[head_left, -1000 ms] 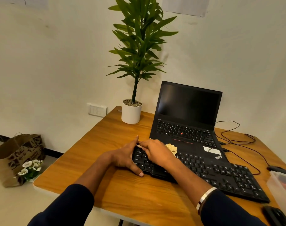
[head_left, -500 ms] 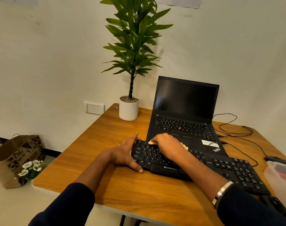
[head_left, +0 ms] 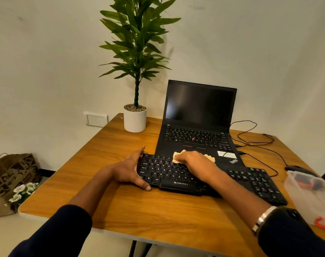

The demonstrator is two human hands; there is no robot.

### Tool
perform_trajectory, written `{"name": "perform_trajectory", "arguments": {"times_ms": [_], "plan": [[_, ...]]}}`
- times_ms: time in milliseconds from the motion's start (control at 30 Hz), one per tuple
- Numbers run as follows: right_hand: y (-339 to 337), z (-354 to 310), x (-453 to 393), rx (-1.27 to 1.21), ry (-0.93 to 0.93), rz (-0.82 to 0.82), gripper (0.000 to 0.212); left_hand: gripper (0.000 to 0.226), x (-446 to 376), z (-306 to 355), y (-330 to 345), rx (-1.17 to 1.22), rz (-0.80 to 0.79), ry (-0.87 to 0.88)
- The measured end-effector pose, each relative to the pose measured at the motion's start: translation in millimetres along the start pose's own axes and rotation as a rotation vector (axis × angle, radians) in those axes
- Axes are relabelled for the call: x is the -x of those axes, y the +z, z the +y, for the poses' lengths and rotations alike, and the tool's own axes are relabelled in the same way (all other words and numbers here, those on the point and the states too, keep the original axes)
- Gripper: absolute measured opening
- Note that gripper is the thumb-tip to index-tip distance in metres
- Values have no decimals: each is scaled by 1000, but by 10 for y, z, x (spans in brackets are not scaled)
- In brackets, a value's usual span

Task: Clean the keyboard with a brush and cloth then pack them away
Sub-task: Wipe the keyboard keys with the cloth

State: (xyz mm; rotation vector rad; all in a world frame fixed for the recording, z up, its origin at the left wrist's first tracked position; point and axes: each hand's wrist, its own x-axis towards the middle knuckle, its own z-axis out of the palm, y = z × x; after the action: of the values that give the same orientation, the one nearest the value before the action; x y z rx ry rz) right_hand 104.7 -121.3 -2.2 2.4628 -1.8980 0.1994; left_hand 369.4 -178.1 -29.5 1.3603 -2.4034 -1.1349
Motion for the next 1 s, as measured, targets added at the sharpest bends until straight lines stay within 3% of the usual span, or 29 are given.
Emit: {"name": "perform_trajectory", "arguments": {"times_ms": [233, 467, 733, 833, 1000], "plan": [[-185, 426, 293, 87, 121, -57, 43, 161, 29, 37, 21, 14, -3, 2], [-82, 195, 209, 104, 381, 76, 29, 163, 25, 33, 27, 5, 4, 5], [117, -613, -134, -10, 120, 144, 27, 161, -5, -10, 41, 15, 18, 28], [162, -555, -134, 1, 39, 125, 27, 162, -13, -18, 39, 20, 16, 26], [102, -63, 172, 63, 89, 109, 29, 161, -5, -13, 34, 32, 9, 28]]}}
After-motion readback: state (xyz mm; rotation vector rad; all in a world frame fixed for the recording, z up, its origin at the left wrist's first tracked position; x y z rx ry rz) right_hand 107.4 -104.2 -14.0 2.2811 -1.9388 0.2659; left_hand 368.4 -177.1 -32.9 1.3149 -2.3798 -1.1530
